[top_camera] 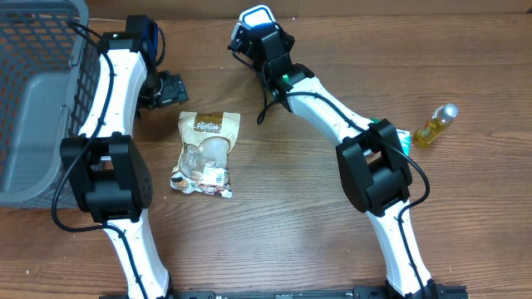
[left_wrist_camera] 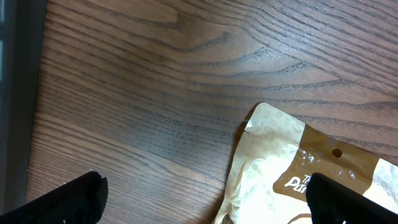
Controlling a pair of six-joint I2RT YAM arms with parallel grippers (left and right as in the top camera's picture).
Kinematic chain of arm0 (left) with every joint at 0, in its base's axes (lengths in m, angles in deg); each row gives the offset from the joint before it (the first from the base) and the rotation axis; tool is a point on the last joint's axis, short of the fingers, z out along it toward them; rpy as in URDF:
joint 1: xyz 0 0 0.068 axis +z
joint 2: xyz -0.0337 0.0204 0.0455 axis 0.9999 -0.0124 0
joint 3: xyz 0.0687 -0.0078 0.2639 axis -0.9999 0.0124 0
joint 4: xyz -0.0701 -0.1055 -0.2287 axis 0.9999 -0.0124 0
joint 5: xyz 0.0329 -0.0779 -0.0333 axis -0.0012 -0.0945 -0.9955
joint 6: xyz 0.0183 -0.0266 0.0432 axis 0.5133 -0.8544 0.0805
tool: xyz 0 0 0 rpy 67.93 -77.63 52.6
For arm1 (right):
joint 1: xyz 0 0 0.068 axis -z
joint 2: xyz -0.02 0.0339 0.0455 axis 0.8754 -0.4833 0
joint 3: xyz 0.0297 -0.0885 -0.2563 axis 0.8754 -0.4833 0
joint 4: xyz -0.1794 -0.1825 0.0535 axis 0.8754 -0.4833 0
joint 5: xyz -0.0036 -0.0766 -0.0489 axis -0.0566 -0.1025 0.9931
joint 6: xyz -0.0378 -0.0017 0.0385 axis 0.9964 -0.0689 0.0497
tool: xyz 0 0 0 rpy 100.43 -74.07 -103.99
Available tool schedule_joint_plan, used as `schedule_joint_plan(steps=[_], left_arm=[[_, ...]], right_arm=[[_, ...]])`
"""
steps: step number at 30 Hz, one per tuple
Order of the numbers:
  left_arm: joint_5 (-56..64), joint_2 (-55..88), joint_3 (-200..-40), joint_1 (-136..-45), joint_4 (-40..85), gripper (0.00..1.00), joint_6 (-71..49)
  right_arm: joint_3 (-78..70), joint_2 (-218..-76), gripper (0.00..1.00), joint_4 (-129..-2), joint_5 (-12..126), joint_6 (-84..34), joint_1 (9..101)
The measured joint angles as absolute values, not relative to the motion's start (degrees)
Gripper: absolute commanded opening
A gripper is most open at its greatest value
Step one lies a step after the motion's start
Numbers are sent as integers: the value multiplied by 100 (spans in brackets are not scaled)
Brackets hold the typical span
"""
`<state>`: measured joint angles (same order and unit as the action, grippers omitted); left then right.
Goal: Scan the item barcode
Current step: 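Raise the wipes pack to the white scanner with the right gripper, then lower the wipes pack onto the table centre and open the right gripper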
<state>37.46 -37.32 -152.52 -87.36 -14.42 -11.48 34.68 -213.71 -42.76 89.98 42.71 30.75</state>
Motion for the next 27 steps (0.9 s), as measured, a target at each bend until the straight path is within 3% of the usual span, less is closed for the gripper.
schedule_joint_plan(steps=[16,21,27], left_arm=[[3746,-3732,-15252,-8736,-1442,100,-1148],[3746,-3732,-15252,-8736,-1442,100,-1148],[3748,-3732,-15252,-8736,-1442,100,-1148]], right_arm=[[3468,-21299,4,-4265,8922,3998,3081],[3466,-20930,4,-4650,8839,3093,3073],[3468,-20154,4,-6035,8515,1598,3073]])
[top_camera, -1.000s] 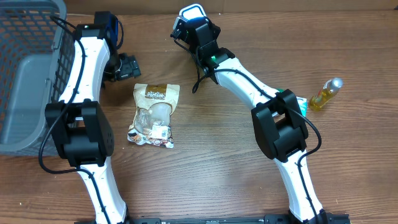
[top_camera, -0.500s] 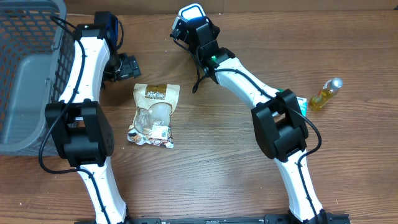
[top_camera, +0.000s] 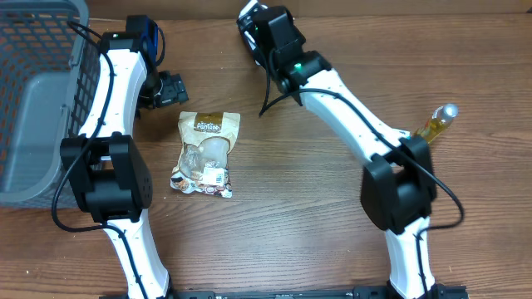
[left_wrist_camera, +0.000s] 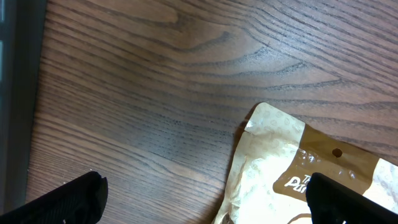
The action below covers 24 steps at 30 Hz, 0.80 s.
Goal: Scan the item barcode
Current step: 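Lower the wipes pack onto the table centre and open the right gripper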
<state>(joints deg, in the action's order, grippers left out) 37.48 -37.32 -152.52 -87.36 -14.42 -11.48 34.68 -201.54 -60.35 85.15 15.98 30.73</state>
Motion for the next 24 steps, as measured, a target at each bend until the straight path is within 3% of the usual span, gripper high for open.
schedule_joint_plan(steps=[13,24], left_arm=[[3746,-3732,-15252,-8736,-1442,100,-1148],[3746,-3732,-15252,-8736,-1442,100,-1148]], right_arm=[[3470,-19881,4,-9699,6422,-1141,3208],[2849,-19881,10,-10564,5593,-1502,3263]])
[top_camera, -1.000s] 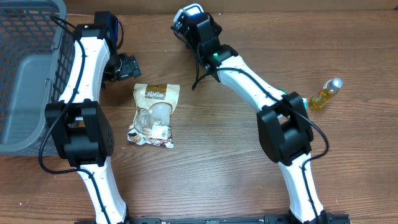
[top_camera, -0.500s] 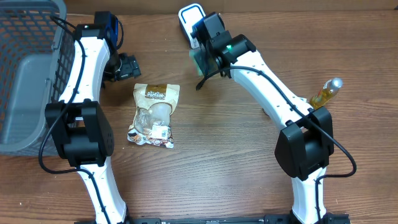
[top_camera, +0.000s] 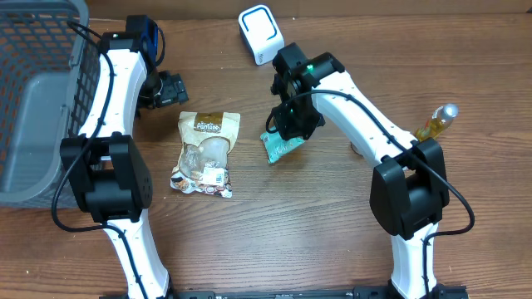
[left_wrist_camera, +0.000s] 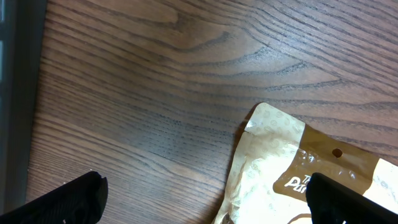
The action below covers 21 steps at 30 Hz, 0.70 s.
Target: Scan the item barcode
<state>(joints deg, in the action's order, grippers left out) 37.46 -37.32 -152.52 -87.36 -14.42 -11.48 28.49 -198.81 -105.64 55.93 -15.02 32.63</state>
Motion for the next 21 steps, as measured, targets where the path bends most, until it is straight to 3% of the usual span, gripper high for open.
schedule_joint_plan(steps=[2,5,7,11,14,21], left_arm=[[3746,-3732,-15252,-8736,-1444,100,-1148],[3746,-3732,-15252,-8736,-1442,100,-1148],[3746,-3732,-15252,-8736,-1444,100,-1148],[3746,-3732,-15252,-8736,-1442,100,-1148],[3746,-3732,-15252,-8736,-1442,100,-1148],[3746,-3732,-15252,-8736,-1442,100,-1148]], right_arm=[[2729,-19881,15,-10505,5619,-1517,3267],[2539,-19881,28,-10380,5801,-1536,3324],[2469,-19881,47,-10304,5989,-1536,3363],[2397,-19881,64,-10158,6282,-1554,3460],[2395,-19881,64,-9904,6395,-1661,3516],[2392,-19881,54,-9386,6054,-2710,3486]])
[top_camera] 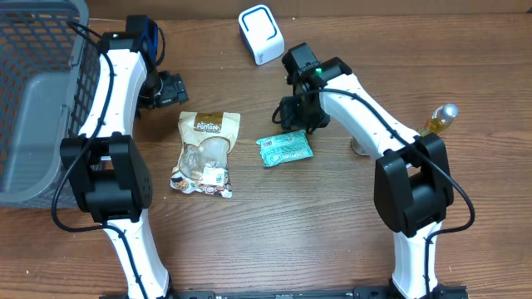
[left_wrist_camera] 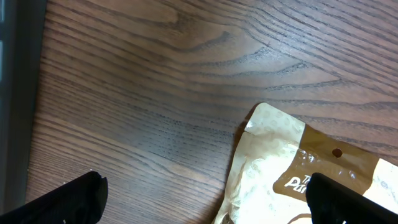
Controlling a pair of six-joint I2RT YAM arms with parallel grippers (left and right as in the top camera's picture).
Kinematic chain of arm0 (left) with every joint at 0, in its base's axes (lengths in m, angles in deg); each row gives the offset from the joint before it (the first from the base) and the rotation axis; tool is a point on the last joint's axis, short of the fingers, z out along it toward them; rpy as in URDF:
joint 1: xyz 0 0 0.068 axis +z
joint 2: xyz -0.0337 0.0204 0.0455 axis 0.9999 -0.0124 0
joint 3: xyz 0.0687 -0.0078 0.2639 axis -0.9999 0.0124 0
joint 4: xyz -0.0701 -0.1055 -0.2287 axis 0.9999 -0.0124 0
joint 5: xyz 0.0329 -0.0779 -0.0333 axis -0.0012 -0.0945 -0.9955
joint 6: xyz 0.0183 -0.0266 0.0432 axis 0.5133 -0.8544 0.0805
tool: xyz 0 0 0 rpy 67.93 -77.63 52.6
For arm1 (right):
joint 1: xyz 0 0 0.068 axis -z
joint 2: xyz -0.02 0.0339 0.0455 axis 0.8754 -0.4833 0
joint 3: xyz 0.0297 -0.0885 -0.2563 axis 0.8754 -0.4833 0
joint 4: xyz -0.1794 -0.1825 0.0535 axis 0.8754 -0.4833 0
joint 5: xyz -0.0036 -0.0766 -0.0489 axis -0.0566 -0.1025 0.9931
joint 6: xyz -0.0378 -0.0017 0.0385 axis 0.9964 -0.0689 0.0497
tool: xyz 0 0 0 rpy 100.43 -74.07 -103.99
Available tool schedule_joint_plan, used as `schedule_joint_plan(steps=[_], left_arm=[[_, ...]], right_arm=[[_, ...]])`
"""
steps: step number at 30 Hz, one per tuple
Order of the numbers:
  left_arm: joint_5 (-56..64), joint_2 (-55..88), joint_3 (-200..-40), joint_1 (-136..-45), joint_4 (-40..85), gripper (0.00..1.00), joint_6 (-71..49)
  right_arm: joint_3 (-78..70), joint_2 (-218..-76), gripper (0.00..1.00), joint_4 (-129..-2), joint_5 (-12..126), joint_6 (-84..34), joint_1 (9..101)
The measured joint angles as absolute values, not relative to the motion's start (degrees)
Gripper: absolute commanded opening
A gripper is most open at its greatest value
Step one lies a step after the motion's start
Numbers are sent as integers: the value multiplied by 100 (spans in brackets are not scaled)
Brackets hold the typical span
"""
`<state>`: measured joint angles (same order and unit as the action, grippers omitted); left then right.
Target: Scan the item barcode
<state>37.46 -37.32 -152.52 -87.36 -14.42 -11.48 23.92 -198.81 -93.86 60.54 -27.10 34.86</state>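
A green packet (top_camera: 284,149) lies flat on the table's middle, label side up. My right gripper (top_camera: 297,114) hovers just behind its upper edge, open, and the packet is free of it. The white scanner (top_camera: 260,34) with its blue rim stands at the back, beyond the right arm. My left gripper (top_camera: 170,89) (left_wrist_camera: 205,199) is at the back left, open wide and holding nothing. One black fingertip (left_wrist_camera: 68,200) shows at the left of the left wrist view. A brown snack bag (top_camera: 205,154) (left_wrist_camera: 292,174) lies just in front of it.
A grey mesh basket (top_camera: 33,100) fills the far left edge. A small yellow bottle (top_camera: 436,124) lies at the right. A small grey object (top_camera: 361,149) sits by the right arm's forearm.
The green packet hung tilted in my right gripper near the table's middle. Now it lies flat on the wood and the gripper stands a little behind it. The left arm has not moved.
My right gripper was at the back beside the white scanner, then right over it. Then it was at mid-table with the green packet tilted in it. Now the packet rests flat, let go. The left arm and the snack bag stayed put throughout.
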Motion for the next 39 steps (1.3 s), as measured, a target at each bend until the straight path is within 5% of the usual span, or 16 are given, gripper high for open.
schedule_joint_plan(steps=[9,16,23,39], left_arm=[[3746,-3732,-15252,-8736,-1442,100,-1148],[3746,-3732,-15252,-8736,-1442,100,-1148],[3746,-3732,-15252,-8736,-1442,100,-1148],[3746,-3732,-15252,-8736,-1442,100,-1148]], right_arm=[[2392,-19881,54,-8726,5652,-3132,2848],[2392,-19894,34,-8505,5654,-3615,2354],[2392,-20235,28,-8459,5814,-3917,2069],[2377,-20541,28,-9062,6413,-3963,1982]])
